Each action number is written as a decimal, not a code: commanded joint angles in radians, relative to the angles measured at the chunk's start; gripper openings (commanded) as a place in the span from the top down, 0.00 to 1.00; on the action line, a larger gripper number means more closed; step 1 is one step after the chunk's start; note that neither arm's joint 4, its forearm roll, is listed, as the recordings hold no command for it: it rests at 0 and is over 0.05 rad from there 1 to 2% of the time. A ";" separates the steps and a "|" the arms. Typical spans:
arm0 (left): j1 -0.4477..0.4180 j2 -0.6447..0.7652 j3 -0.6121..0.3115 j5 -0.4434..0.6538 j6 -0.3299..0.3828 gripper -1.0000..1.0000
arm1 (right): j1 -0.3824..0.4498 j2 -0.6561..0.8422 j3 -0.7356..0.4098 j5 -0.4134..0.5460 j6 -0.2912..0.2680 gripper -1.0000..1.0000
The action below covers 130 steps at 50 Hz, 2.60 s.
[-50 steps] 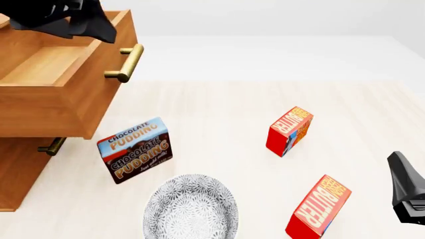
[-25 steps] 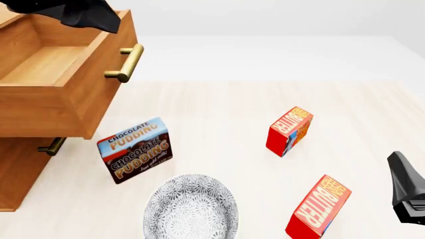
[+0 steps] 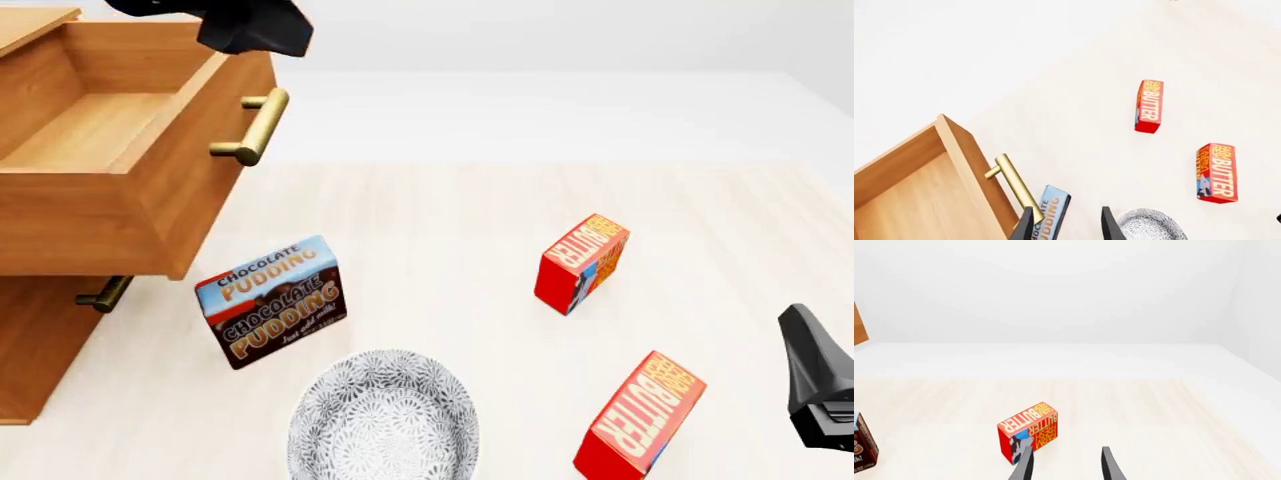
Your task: Put the butter at the front in the top drawer of the cabinet and close it.
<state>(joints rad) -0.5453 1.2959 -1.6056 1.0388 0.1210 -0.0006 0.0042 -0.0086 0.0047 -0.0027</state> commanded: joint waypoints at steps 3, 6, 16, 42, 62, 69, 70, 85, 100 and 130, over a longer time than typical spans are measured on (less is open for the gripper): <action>-0.076 0.090 -0.055 -0.044 0.016 0.00 | 0.000 0.000 0.001 -0.001 0.001 0.00; -0.090 0.112 -0.069 -0.049 0.015 0.00 | 0.000 0.000 0.001 -0.001 0.001 0.00; -0.140 0.219 -0.130 -0.076 0.009 0.00 | 0.000 0.000 0.001 -0.001 0.001 0.00; -0.188 0.418 -0.240 -0.188 0.004 0.00 | 0.000 0.000 0.001 -0.001 0.001 0.00; -0.236 0.564 -0.308 -0.271 -0.013 0.00 | 0.000 0.000 0.001 -0.001 0.001 0.00; -0.246 0.596 -0.319 -0.298 -0.023 0.00 | 0.000 0.000 0.001 -0.001 0.001 0.00; -0.246 0.603 -0.320 -0.305 -0.024 0.00 | 0.000 0.000 0.001 -0.001 0.001 0.00; -0.249 0.668 -0.306 -0.367 -0.019 0.00 | 0.000 0.000 0.001 -0.001 0.001 0.00; -0.295 0.719 -0.289 -0.423 -0.027 0.00 | 0.000 0.000 0.001 -0.001 0.001 0.00; -0.325 0.853 -0.335 -0.494 -0.119 0.00 | 0.000 0.000 0.001 -0.001 0.001 0.00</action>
<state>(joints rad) -0.8632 2.1142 -1.9349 0.5745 0.0299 -0.0006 0.0042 -0.0086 0.0047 -0.0027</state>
